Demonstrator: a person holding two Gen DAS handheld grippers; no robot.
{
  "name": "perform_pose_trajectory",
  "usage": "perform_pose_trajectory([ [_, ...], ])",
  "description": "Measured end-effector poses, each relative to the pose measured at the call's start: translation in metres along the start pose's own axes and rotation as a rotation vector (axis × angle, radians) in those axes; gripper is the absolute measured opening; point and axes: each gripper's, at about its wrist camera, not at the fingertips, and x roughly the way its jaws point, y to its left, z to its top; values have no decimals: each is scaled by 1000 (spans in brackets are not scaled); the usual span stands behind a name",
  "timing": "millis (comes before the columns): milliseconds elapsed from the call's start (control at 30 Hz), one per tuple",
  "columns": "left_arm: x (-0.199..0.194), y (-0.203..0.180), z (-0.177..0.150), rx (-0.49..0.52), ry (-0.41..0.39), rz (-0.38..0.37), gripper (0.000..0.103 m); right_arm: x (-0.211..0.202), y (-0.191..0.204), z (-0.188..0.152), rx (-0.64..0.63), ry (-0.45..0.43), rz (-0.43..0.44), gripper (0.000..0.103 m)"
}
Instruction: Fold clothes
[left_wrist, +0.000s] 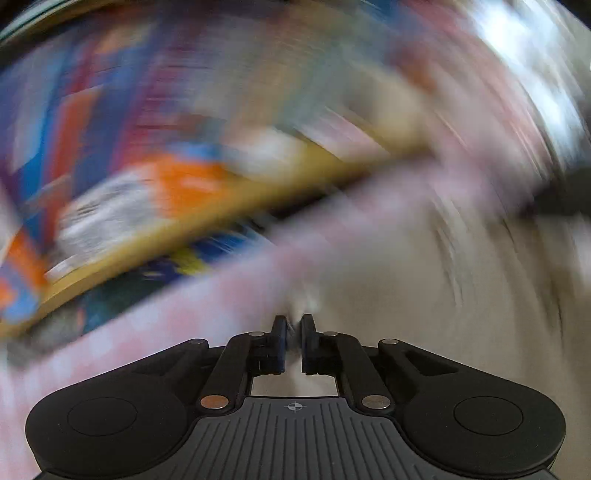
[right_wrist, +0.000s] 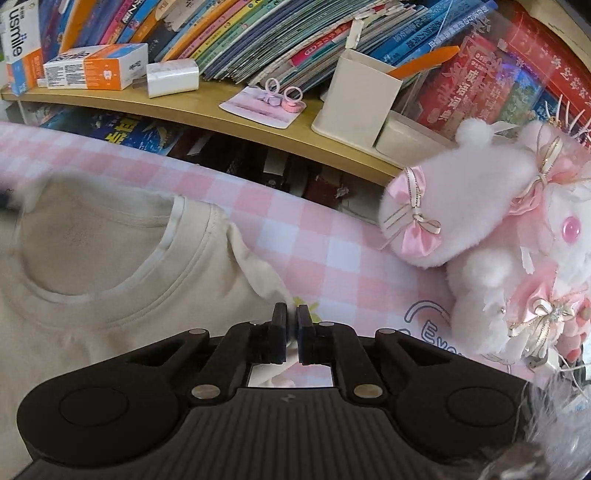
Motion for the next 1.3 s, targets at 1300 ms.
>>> perform_pose_trajectory([
  [1300,-36,142,-41,-205,13,422,5,13,25,30,121,-60,136,5],
])
